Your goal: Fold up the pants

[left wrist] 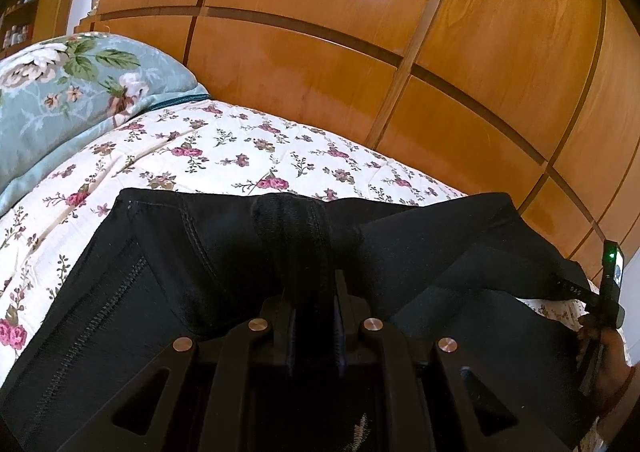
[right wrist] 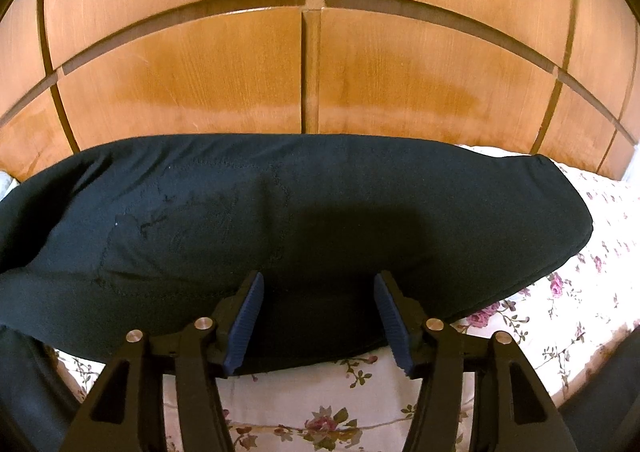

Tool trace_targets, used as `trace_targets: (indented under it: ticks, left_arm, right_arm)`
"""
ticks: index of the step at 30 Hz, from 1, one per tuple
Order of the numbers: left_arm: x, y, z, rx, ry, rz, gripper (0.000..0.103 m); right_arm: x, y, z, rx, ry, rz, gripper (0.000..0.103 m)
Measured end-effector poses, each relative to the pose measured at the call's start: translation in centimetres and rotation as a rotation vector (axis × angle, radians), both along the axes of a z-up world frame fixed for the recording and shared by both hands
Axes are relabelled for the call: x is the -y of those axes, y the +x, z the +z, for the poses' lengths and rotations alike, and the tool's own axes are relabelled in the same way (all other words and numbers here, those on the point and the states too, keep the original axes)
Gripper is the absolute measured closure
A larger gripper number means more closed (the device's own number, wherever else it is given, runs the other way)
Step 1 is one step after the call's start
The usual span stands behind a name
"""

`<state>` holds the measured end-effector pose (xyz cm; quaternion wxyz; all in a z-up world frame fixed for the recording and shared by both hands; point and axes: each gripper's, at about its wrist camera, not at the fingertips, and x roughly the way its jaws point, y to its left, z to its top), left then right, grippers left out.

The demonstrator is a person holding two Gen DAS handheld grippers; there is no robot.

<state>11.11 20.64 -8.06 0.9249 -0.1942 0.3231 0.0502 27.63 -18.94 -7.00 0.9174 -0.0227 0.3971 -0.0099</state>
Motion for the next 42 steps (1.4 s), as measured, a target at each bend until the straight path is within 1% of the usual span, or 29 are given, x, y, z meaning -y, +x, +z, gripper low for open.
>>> trace_targets:
  ticks: [4,6,8,11,14,17,19,21,26,29,30,31,32,34,36,38,40,42]
  left_arm:
    - [-0.1,-0.1,-0.1,0.005,-0.013,-0.002,0.089]
    - [-0.2,-0.1,-0.1,0.009,-0.019,-0.003,0.089]
    - [-0.3,-0.2,-0.1,0.013,-0.026,-0.003,0.089]
    - [-0.3,-0.2,-0.1,0.02,-0.03,-0.004,0.089]
    - [-0.4,-0.3,-0.1,0.028,-0.037,-0.003,0.089]
    - [-0.4,-0.4,-0.1,0.033,-0.034,-0.003,0.089]
    - [-0.4,-0.4,-0.1,0.035,-0.035,-0.004,0.089]
    - [-0.5,-0.5,-0.1,0.037,-0.038,-0.004,0.089]
    - [-0.5,-0.5,-0.2,0.039,-0.04,-0.005,0.089]
    - [-0.6,-0.4,-0.4,0.033,-0.05,-0.008,0.089]
    - [-0.7,-0.3,-0.5,0.034,-0.055,-0.009,0.089]
    - [-0.7,-0.3,-0.5,0.034,-0.061,-0.011,0.089]
    - [-0.8,-0.3,-0.6,0.035,-0.065,-0.012,0.089]
    - [-0.8,-0.3,-0.6,0.036,-0.071,-0.014,0.089]
    - [-0.9,-0.3,-0.7,0.038,-0.081,-0.014,0.089]
    - [-1.2,-0.4,-0.7,0.044,-0.101,-0.013,0.089]
    - [-1.7,-0.6,-0.7,0.058,-0.141,-0.009,0.089]
    - [-2.8,-1.1,-0.4,0.092,-0.207,0.017,0.089]
  right_arm:
    - [-1.0,0.5,1.1,-0.036,-0.066,0.019,0.042]
    - [-1.5,0.4,2.1,-0.03,-0.043,0.034,0.042]
    - [-2.3,0.4,3.1,-0.021,0.008,0.051,0.042]
    - [-4.3,1.1,4.6,-0.034,0.1,0.095,0.037]
    - [-6.8,2.5,5.9,-0.058,0.22,0.135,0.035]
    - [-8.8,4.4,6.8,-0.094,0.383,0.14,0.027]
    - [-9.9,6.0,6.9,-0.137,0.461,0.122,0.023]
    - [-11.0,7.7,6.5,-0.192,0.501,0.099,0.023]
    - [-12.1,9.1,4.7,-0.249,0.524,-0.006,0.023]
    - [-11.6,9.7,3.2,-0.275,0.535,-0.056,0.025]
    - [-11.2,9.7,2.7,-0.285,0.533,-0.069,0.033]
    - [-10.9,9.7,2.0,-0.3,0.542,-0.068,0.046]
    - [-10.7,9.7,1.5,-0.309,0.555,-0.055,0.066]
    - [-10.4,9.3,1.0,-0.318,0.586,-0.019,0.091]
    - [-10.2,8.6,1.7,-0.288,0.57,0.019,0.092]
    - [-10.3,7.6,3.2,-0.243,0.538,0.072,0.094]
    - [-10.2,6.5,4.7,-0.207,0.522,0.108,0.094]
    - [-9.8,5.2,6.5,-0.178,0.529,0.144,0.094]
